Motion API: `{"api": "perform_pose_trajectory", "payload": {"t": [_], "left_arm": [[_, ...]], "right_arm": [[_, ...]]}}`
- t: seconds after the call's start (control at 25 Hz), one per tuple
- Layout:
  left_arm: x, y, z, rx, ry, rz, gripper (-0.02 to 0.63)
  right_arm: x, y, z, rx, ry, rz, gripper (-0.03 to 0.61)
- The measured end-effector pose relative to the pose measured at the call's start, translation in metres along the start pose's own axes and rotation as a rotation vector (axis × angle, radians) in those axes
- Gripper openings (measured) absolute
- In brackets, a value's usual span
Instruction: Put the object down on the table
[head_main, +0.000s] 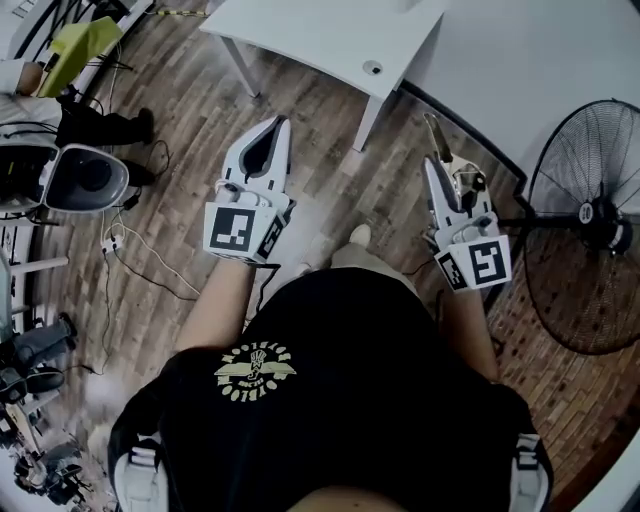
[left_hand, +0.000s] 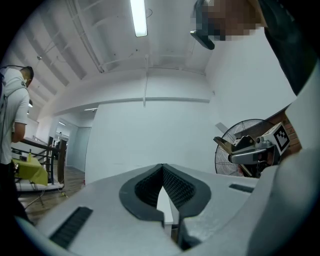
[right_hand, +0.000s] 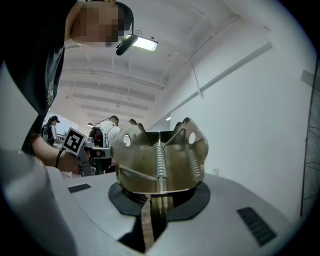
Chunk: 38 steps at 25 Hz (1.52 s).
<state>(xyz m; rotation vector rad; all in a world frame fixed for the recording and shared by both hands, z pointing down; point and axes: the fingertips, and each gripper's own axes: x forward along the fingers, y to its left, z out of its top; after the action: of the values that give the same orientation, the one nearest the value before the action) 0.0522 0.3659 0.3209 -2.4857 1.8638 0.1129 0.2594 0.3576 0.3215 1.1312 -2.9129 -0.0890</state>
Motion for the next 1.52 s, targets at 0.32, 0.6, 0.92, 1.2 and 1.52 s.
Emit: {"api": "perform_pose_trajectory", "payload": {"t": [0.32,0.6,0.92,1.2,1.52], "left_arm": [[0.054,0.007,-0.017,-0.016,0.022,-0.006,0.006],[0.083,0.02,-0.025,-0.004,0.054,0.017,0.006],[0.123,0.025,-0.018,-0.003,0.058,0.072,0.006],[0.151,0.017,-0.023,0.022,0.068,0.142,0.006],[0.167,0.019,-0.023,0.048,0.085,0.2,0.006]], "right_arm": [[0.038,-0.039,-0.019,0.018,0.047,0.007,0.064],[0.065,-0.061,-0.029,0.047,0.07,0.029,0.064],[0.092,-0.107,-0.017,0.039,0.044,0.069,0.064],[0.106,-0.149,-0.018,0.045,0.021,0.125,0.064],[0.128,-0.171,-0.021,0.069,0.015,0.185,0.064]]}}
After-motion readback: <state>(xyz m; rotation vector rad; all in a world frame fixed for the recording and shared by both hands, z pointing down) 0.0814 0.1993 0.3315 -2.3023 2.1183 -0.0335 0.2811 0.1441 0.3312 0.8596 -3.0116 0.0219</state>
